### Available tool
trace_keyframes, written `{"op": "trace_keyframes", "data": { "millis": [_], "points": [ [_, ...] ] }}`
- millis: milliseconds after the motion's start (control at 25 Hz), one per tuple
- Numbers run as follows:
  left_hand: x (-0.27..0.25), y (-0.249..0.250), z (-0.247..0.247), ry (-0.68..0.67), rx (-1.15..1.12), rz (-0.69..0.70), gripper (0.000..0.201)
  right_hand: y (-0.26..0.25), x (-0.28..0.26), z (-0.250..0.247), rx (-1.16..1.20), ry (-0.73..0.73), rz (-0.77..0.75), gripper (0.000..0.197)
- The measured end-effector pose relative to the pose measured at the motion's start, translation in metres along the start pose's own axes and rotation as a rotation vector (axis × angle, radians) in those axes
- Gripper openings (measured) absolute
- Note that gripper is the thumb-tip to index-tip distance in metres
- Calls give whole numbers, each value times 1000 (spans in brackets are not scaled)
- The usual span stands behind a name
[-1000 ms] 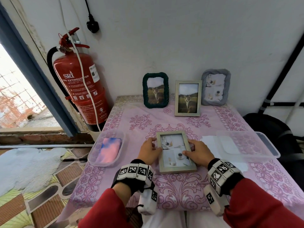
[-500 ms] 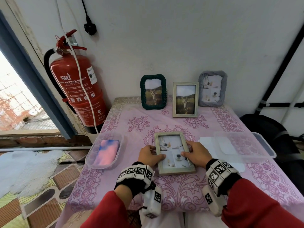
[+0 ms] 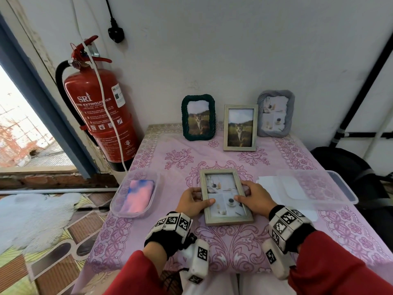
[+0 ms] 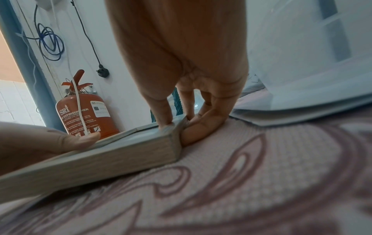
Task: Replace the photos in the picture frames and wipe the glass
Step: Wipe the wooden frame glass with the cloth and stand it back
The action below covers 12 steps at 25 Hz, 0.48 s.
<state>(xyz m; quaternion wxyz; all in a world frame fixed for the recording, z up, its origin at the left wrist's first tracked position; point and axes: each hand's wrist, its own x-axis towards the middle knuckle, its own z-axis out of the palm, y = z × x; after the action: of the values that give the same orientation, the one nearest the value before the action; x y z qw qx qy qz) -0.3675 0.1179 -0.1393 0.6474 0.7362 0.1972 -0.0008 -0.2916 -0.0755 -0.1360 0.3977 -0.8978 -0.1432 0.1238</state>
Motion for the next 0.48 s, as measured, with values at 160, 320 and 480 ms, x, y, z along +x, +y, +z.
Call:
{"op": "trace_keyframes", "data": {
  "millis": [160, 320, 480],
  "points": [
    [-1, -3, 0, 0, -39, 19, 59, -3, -4, 1, 152, 26, 42, 58],
    [-4, -6, -1, -16, -108, 71, 60, -5, -13, -7, 353, -2, 23, 64],
    [-9, -3, 0, -52, -132, 135, 57, -12, -23, -12, 512, -59, 18, 69]
  ]
}}
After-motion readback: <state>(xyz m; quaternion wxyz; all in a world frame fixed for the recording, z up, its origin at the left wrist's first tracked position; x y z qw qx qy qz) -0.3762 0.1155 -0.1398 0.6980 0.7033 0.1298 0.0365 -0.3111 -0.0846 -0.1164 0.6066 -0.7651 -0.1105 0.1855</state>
